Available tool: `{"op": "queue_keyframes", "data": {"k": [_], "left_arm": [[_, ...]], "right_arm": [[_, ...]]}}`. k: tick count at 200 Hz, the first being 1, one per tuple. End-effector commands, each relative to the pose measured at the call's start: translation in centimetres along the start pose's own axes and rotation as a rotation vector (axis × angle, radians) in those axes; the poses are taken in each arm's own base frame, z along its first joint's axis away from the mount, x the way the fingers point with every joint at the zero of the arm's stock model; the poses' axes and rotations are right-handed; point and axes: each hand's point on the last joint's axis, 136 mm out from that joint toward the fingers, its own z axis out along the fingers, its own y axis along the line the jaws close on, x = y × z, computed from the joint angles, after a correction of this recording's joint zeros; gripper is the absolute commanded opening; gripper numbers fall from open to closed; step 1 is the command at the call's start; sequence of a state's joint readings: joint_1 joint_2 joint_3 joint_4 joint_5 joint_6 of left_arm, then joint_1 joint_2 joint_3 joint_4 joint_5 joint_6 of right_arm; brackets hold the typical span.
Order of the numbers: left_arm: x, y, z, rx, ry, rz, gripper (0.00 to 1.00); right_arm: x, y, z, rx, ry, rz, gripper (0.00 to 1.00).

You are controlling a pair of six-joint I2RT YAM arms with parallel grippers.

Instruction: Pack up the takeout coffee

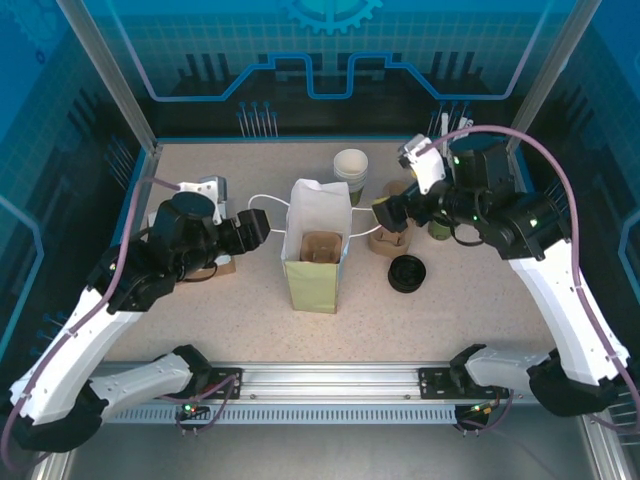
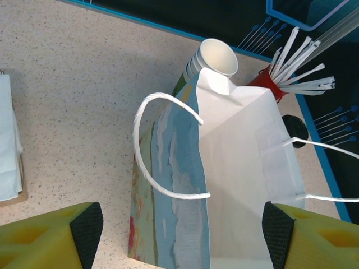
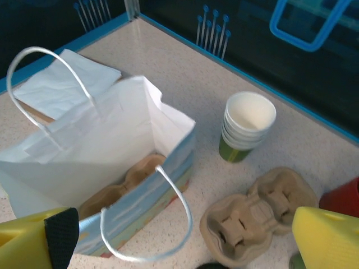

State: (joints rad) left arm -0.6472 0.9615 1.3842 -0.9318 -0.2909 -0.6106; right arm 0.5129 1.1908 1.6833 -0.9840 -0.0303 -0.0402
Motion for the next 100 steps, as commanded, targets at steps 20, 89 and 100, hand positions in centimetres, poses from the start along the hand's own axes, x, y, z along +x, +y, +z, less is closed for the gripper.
{"op": "queue_keyframes", "data": {"k": [20, 89, 100], "left_arm": [[-1.4, -0.3, -0.4, -0.029, 0.022, 0.075, 0.79], [-4.0, -0.4, 0.9, -0.068, 0.101, 0.177, 0.82], [-4.7, -0.7, 1.4, -0.068, 0.114, 0.198, 0.83]], "right_arm": [[1.8, -2.6, -1.4, 0.107, -0.047, 0.135, 1.0], [5.9, -6.1, -2.3, 0.262, -0.029, 0.279, 1.0], [6.2, -6.2, -2.4, 0.27, -0.026, 0.289, 1.0]]}}
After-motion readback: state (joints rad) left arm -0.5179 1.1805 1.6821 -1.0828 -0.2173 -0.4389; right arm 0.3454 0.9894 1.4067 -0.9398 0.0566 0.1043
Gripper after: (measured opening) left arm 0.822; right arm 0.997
